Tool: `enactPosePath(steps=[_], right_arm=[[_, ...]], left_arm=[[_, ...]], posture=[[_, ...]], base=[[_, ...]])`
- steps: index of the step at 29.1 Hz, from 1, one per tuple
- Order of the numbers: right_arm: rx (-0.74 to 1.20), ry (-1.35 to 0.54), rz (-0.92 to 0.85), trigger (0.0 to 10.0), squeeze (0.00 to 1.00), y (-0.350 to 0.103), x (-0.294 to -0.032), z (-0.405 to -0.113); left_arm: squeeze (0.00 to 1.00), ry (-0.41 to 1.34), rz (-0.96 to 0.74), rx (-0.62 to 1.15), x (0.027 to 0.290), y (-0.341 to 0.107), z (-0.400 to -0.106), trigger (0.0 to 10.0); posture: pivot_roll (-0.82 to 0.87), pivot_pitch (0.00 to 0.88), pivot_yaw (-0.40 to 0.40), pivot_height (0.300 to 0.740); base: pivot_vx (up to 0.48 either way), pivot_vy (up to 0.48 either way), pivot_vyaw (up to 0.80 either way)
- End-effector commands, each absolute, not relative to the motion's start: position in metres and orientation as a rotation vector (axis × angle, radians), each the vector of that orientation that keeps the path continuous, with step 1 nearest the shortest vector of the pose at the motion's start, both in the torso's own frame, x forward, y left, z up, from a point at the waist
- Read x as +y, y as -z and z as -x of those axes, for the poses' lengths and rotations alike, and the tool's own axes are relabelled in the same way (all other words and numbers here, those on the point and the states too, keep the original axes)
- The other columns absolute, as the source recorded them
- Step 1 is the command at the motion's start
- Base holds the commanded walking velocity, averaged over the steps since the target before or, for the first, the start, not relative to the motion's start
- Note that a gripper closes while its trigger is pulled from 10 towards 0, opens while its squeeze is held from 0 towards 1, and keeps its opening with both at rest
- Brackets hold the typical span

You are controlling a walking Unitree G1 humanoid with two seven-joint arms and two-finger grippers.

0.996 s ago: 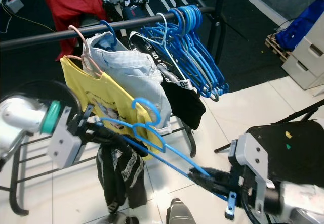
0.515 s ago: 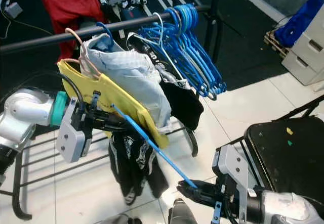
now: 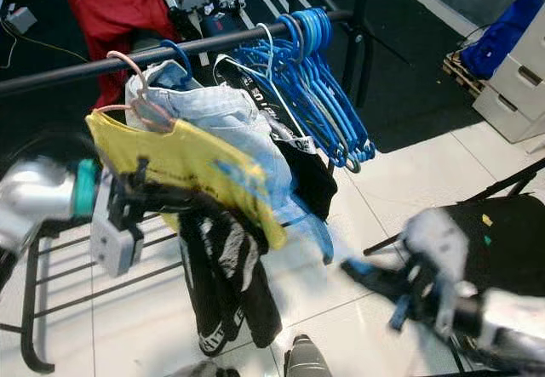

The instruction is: Hang hanger

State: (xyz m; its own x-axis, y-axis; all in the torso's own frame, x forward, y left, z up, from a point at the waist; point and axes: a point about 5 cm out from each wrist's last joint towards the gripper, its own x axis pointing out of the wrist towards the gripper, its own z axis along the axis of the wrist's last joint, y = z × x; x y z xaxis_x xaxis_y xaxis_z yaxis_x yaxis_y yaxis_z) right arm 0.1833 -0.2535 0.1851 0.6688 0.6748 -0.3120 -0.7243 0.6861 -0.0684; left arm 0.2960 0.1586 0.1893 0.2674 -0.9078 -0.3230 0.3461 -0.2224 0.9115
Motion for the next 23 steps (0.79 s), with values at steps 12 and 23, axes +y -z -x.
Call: enactPosePath(steps=[12,23], right_arm=[[0.107,-0.827,0.242,10.0,0.00,-0.209,-0.218,-0.181],[0.088,-1.056,0.204,10.0,0.00,-0.210,-0.168,-0.160]], left_arm=[[0.00,0.974,-1.074,-0.477,0.182,-0.187,-0.309,10.0],[0.00,0.677,-0.955,-0.439,0.193,-0.190,-0.324,10.0]], posture=[[-0.16,0.090,0.162,0.740],[-0.16,0.091,0.140,0.740]], base=[[0.000,0.000,0.00],[0.000,0.000,0.00]])
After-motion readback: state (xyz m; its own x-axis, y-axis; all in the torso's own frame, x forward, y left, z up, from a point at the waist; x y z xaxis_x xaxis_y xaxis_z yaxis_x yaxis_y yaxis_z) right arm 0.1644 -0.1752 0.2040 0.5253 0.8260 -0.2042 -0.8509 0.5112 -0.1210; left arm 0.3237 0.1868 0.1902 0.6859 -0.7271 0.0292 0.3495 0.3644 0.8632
